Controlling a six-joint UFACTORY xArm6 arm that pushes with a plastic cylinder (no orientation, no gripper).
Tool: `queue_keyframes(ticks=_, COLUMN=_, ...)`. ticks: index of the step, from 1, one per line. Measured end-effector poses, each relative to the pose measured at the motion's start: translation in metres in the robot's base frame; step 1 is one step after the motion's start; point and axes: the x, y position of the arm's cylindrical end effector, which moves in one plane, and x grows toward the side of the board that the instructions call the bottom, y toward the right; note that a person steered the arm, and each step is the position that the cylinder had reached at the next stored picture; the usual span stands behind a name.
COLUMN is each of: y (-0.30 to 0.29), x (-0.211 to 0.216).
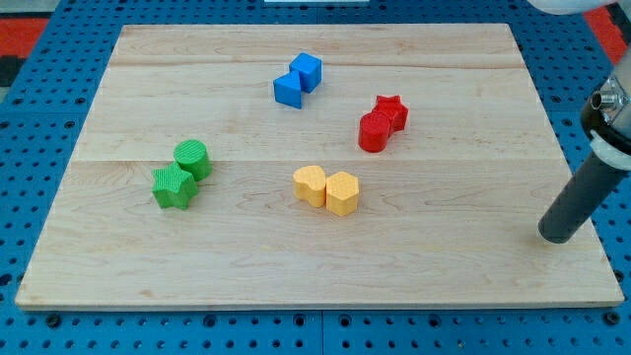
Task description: Point at the yellow hexagon
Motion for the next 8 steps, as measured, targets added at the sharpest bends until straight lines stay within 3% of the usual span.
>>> queue_keyframes(ticks=8, y=-0.144, x=-0.058)
